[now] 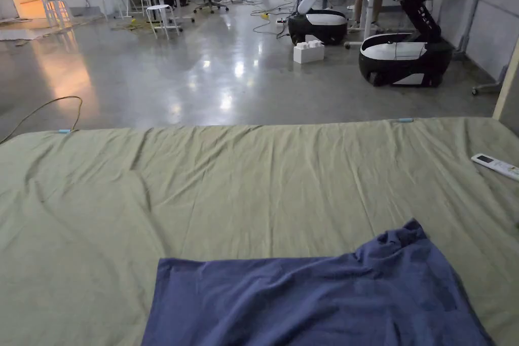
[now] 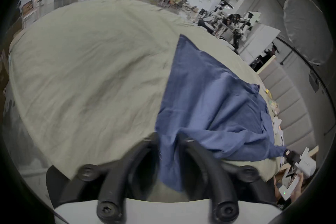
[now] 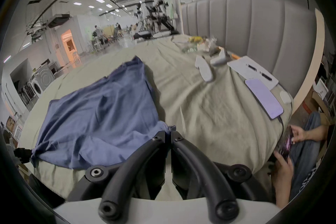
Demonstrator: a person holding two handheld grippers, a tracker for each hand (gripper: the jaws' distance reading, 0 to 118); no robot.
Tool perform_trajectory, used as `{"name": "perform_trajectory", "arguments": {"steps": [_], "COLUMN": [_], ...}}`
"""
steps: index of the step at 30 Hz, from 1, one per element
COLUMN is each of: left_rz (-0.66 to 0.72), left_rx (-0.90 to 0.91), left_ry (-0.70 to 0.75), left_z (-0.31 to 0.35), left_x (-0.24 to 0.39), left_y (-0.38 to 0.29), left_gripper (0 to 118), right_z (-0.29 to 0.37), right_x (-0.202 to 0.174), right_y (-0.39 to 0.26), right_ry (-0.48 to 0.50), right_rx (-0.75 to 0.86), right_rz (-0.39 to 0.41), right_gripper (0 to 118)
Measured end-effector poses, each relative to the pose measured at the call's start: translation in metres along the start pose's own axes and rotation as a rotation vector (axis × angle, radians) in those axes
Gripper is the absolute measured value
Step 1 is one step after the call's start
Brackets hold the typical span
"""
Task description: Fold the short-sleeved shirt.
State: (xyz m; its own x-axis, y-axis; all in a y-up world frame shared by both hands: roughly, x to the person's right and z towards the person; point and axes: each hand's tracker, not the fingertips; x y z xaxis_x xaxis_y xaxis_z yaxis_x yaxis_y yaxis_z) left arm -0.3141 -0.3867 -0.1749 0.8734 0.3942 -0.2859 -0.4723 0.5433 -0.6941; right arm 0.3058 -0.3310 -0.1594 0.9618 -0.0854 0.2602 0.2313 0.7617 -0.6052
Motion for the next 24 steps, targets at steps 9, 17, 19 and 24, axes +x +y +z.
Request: {"name": "perform_trajectory", "arguments": {"steps": [9,17,19,24], "left_rz": [-0.194,-0.487,-0.494,-0.636], "left_rx": [0.168,0.649,0.706,0.777], "left_ry": [0.024,0.008,-0.001,0.007], "left_z": [0.053,0.143,0.158,0.181], "left_x": [0.015,0.115,0.134,0.159], "left_y": [0.027,0.047,0.046,0.037], "left_gripper": [93,93,92,72], "right_z": [0.011,0.071,0.086,0.119], "right_x": [0.010,-0.074,-0.089,-0.114], "right_y": [-0.006,0.042,0.052,0.071], "right_ry": [-0.031,0.196,0.265,0.327], "right_rx": [0.003,0.334,0.404,0.527], "right_rz": [0.082,0.271,0.282,0.313], "right_gripper": [91,91,90,75]}}
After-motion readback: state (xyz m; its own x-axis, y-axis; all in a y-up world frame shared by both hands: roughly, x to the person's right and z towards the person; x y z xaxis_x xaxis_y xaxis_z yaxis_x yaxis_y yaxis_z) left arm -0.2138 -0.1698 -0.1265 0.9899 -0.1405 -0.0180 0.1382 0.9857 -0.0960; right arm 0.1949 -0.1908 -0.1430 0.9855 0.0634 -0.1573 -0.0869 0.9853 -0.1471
